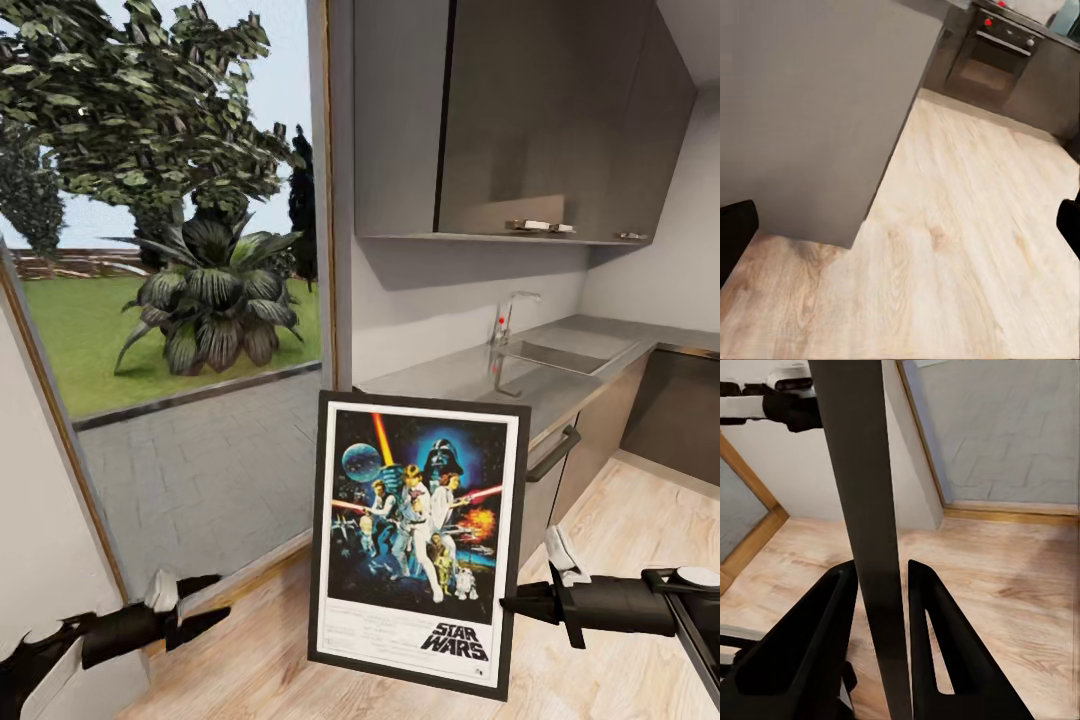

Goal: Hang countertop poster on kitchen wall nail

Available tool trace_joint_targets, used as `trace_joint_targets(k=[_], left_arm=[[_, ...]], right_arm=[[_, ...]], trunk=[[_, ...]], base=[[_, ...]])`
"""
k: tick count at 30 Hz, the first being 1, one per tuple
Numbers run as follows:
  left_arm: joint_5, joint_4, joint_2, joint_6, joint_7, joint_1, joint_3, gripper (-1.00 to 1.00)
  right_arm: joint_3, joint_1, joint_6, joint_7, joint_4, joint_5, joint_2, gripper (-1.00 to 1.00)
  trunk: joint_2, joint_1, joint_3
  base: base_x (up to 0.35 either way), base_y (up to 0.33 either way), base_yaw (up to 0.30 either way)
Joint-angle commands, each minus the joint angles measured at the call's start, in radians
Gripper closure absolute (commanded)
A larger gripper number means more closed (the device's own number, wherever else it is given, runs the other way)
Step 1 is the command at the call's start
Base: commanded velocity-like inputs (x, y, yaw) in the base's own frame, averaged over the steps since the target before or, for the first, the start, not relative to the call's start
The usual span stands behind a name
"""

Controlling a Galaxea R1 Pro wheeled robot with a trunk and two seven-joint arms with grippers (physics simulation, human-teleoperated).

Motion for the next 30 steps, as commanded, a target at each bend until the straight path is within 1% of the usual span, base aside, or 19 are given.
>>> trace_joint_targets(k=[1,2,3,4,5,6,7,9,10,16,18,30], left_arm=[[0.047,0.080,-0.007,-0.061,0.001,-0.001,-0.008,-1.00],[0.132,0.397,-0.068,-0.216,-0.001,0.001,-0.008,-1.00],[0.135,0.429,-0.077,-0.232,0.000,0.001,-0.008,-1.00],[0.140,0.481,-0.094,-0.263,0.001,0.001,-0.007,-1.00],[0.144,0.516,-0.105,-0.287,0.002,0.001,-0.005,-1.00],[0.208,0.587,-0.126,-0.319,0.006,0.001,-0.003,-1.00],[0.217,0.592,-0.127,-0.321,0.006,0.001,-0.003,-1.00],[0.252,0.609,-0.133,-0.323,0.007,0.001,-0.001,-1.00],[0.254,0.610,-0.133,-0.323,0.007,0.001,-0.001,-1.00],[0.257,0.612,-0.139,-0.322,0.008,0.001,-0.003,-1.00],[0.257,0.612,-0.140,-0.322,0.008,0.001,-0.003,-1.00],[0.258,0.614,-0.141,-0.317,0.009,0.002,-0.002,-1.00]], right_arm=[[-0.001,0.000,0.004,0.006,0.000,0.003,0.001,1.00],[-0.003,0.001,-0.006,0.005,-0.001,0.003,0.002,1.00],[-0.003,0.001,-0.006,0.005,-0.001,0.003,0.002,1.00],[-0.005,0.002,-0.007,0.003,0.000,0.003,0.002,1.00],[-0.006,0.002,-0.006,0.000,0.000,0.004,0.002,1.00],[-0.029,0.002,-0.007,-0.022,0.001,0.005,0.002,1.00],[-0.031,0.002,-0.007,-0.024,0.001,0.005,0.002,1.00],[-0.039,0.002,-0.009,-0.033,0.001,0.006,0.002,1.00],[-0.039,0.002,-0.009,-0.036,0.001,0.006,0.002,1.00],[-0.039,0.002,-0.009,-0.045,0.001,0.006,0.003,1.00],[-0.039,0.002,-0.009,-0.046,0.001,0.005,0.004,1.00],[-0.040,0.002,-0.010,-0.047,0.003,0.002,0.004,1.00]], trunk=[[-0.001,0.000,-0.001],[-0.001,0.000,-0.001],[-0.001,0.000,-0.001],[-0.001,0.000,-0.001],[-0.001,0.000,-0.001],[-0.001,0.000,-0.001],[-0.001,0.000,-0.001],[-0.001,0.000,-0.001],[-0.001,0.000,-0.001],[-0.001,0.000,-0.001],[-0.001,0.000,-0.001],[-0.001,0.000,-0.001]], base=[[0.000,0.000,0.000],[0.000,0.000,0.000],[0.000,0.000,0.000],[0.000,0.000,0.000],[0.000,0.000,0.000],[0.000,0.000,0.000],[0.000,0.000,0.013],[0.000,0.000,0.184],[0.000,0.000,0.258],[0.000,0.000,0.271],[0.000,0.000,0.150],[0.000,0.000,0.020]])
